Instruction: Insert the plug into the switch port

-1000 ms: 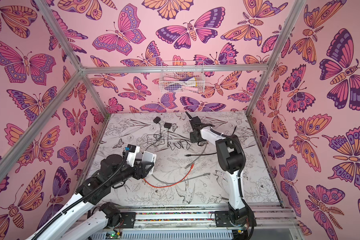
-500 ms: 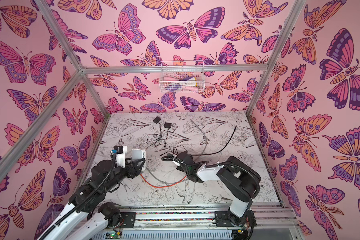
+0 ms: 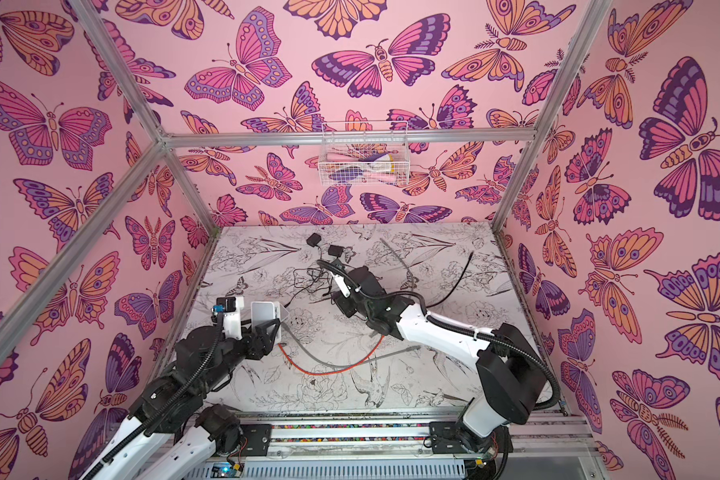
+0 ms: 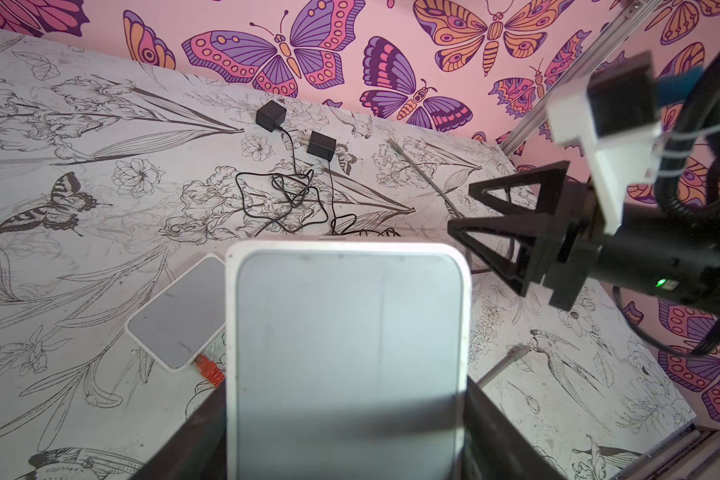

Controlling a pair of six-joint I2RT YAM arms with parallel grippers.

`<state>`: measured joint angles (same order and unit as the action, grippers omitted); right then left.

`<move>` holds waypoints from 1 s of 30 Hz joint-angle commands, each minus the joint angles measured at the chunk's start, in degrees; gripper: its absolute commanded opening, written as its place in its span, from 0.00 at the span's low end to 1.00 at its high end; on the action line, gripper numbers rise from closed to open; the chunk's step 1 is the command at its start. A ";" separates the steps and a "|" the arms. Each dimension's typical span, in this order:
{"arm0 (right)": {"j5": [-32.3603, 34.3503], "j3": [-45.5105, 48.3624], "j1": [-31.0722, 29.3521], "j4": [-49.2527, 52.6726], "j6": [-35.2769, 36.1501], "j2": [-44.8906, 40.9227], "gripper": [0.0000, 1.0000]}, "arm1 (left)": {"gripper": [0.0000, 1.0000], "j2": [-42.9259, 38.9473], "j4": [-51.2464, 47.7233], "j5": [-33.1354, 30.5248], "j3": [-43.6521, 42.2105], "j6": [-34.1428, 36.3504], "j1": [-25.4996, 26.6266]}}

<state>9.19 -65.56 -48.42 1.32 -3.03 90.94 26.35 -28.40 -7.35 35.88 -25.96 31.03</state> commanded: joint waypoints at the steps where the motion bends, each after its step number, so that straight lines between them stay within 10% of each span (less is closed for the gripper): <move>1: -9.99 -2.35 0.88 6.45 -21.21 4.00 0.62 | 0.26 -1.39 0.45 -1.34 0.90 0.39 -0.37; 9: -15.87 -7.17 2.11 -4.84 -50.70 12.94 0.67 | 0.26 -5.09 -1.34 -1.96 1.12 -1.10 -0.39; 30: -6.21 -16.85 0.29 -7.23 -65.86 32.12 0.53 | 0.26 -7.98 -3.50 -2.22 0.80 -1.55 -0.45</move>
<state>1.23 -79.79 -47.64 -4.29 -65.67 121.27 19.11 -31.83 -8.67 36.18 -27.29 30.96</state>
